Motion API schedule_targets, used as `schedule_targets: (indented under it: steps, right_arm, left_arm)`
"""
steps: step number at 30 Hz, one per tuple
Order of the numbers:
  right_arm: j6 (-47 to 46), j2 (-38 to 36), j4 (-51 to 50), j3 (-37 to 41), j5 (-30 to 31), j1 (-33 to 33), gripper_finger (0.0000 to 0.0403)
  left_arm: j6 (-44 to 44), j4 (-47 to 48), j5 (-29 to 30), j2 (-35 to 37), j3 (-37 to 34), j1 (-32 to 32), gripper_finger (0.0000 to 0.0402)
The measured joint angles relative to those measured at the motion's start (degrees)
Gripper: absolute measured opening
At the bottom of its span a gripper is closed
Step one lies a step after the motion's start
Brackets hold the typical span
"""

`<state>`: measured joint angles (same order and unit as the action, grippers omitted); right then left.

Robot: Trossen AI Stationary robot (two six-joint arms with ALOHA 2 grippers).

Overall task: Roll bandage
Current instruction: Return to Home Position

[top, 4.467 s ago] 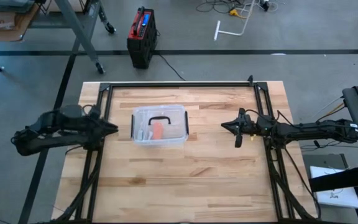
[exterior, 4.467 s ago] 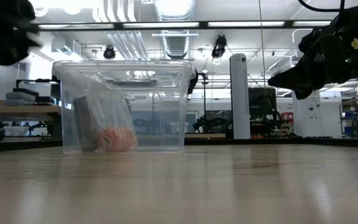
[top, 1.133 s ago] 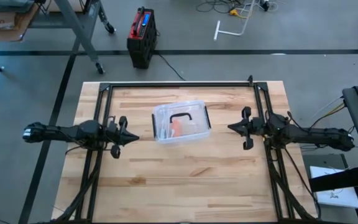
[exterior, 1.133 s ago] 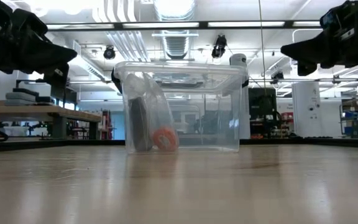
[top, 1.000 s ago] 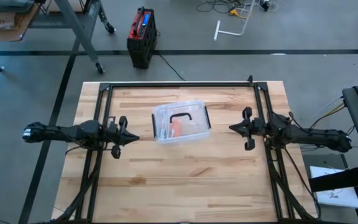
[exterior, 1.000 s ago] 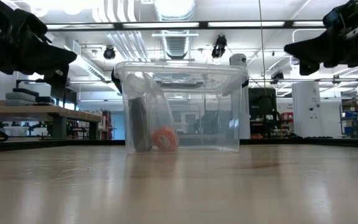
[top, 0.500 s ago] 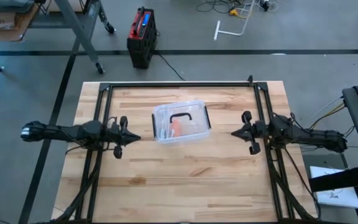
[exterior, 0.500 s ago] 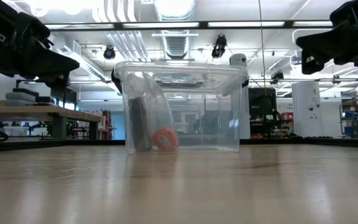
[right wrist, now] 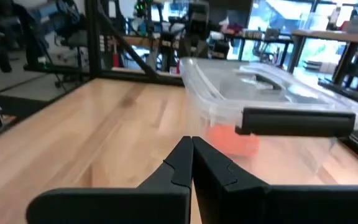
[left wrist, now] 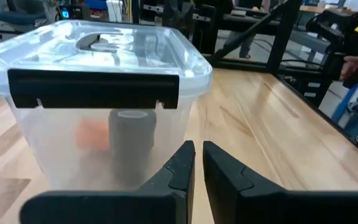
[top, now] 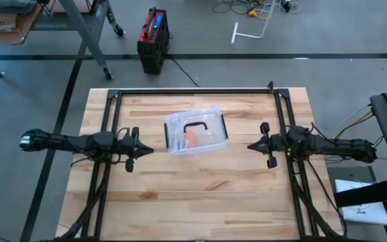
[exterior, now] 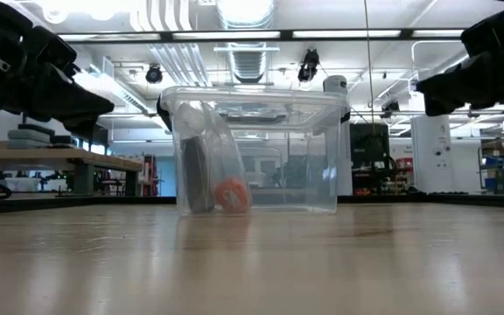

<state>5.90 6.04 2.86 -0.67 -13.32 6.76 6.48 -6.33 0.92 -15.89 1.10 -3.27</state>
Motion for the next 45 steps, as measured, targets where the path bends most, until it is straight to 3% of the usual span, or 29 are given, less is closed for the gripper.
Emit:
schedule_targets:
  steps: [9, 45]
  right_arm:
    - [1.2, 3.1, -0.8, -0.8, -0.1, 0.0, 0.0000]
    - [1.2, 3.1, -0.9, -1.1, -0.1, 0.0, 0.0000]
  left_arm:
    - [0.0, 0.0, 0.0, -3.0, 0.0, 0.0, 0.0023]
    - [0.0, 0.0, 0.0, -9.8, 0.0, 0.0, 0.0025]
